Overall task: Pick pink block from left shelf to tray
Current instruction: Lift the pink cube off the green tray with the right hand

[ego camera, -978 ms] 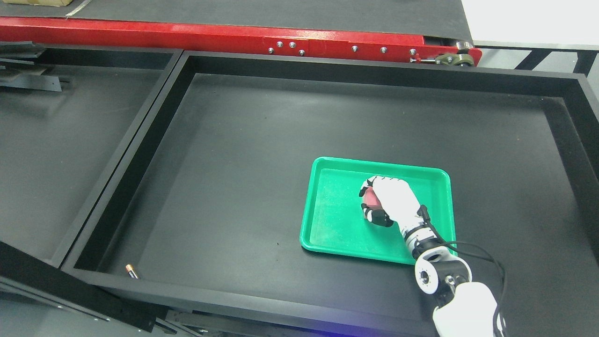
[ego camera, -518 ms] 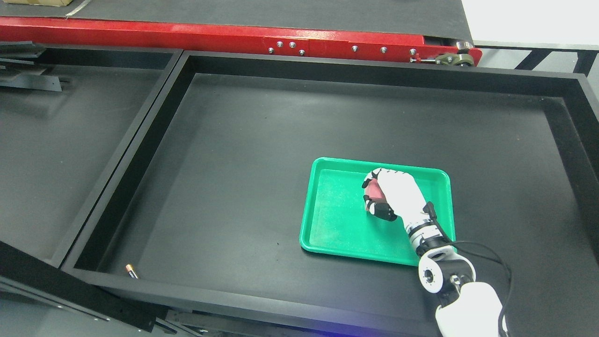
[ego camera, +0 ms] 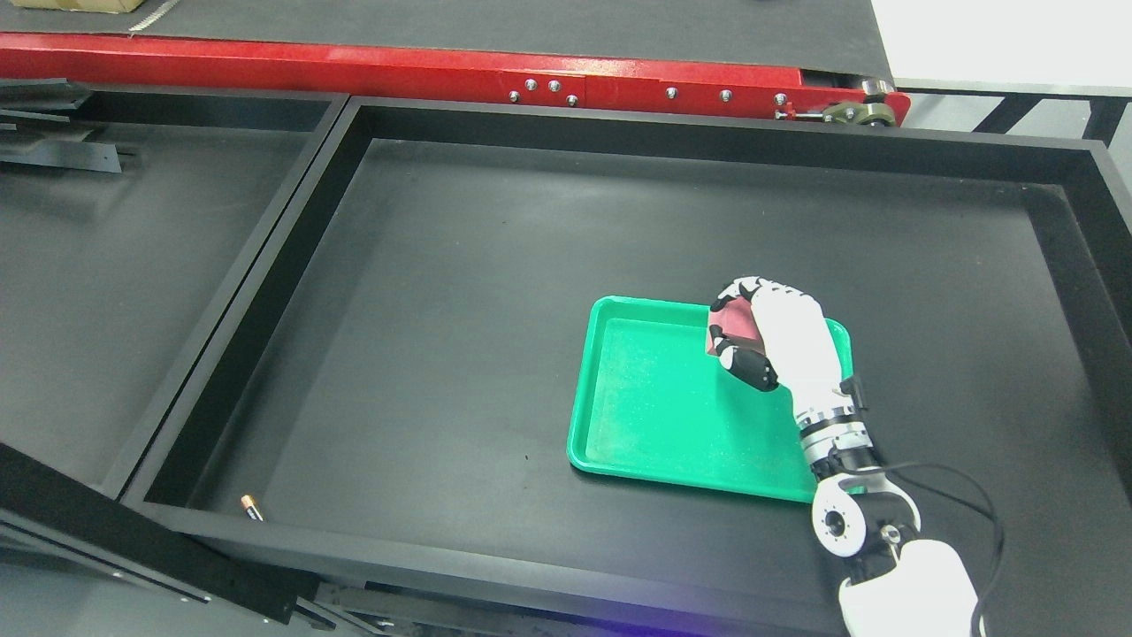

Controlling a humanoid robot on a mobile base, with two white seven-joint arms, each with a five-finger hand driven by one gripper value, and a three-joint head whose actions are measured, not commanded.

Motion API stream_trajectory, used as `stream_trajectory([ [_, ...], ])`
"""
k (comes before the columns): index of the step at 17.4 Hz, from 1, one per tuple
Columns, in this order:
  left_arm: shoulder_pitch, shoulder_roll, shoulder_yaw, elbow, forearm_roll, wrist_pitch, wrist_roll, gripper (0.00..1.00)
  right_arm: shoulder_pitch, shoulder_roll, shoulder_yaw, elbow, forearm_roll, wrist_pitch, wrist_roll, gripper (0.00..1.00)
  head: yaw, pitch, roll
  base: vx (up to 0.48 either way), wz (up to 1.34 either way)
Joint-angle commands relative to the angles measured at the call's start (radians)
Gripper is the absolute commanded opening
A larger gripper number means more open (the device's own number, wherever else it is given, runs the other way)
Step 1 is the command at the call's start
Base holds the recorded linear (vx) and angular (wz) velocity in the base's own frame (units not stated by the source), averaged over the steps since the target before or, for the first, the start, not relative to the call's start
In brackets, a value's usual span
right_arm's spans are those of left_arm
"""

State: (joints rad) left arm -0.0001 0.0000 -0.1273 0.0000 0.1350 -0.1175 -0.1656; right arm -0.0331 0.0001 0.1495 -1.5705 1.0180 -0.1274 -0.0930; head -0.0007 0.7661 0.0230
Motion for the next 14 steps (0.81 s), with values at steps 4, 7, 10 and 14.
stream_trajectory([
  [4,0.020,0.017,0.000,-0.017,0.000,-0.001,0.000,1.00,0.019,-0.018,-0.047,-0.066,-0.047,-0.038,-0.255,0.03,0.0000,0.000,0.000,-0.047,0.02],
  [7,0.020,0.017,0.000,-0.017,0.000,-0.001,0.000,1.00,0.019,-0.018,-0.047,-0.066,-0.047,-0.038,-0.258,0.03,0.0000,0.000,0.000,-0.084,0.07],
  [10,0.020,0.017,0.000,-0.017,0.000,-0.001,0.000,1.00,0.019,-0.018,-0.045,-0.066,-0.050,-0.038,-0.258,0.03,0.0000,0.000,0.000,-0.146,0.12],
  [14,0.020,0.017,0.000,-0.017,0.000,-0.001,0.000,1.00,0.022,-0.018,-0.045,-0.066,-0.050,-0.038,-0.258,0.03,0.0000,0.000,0.000,-0.186,0.19],
])
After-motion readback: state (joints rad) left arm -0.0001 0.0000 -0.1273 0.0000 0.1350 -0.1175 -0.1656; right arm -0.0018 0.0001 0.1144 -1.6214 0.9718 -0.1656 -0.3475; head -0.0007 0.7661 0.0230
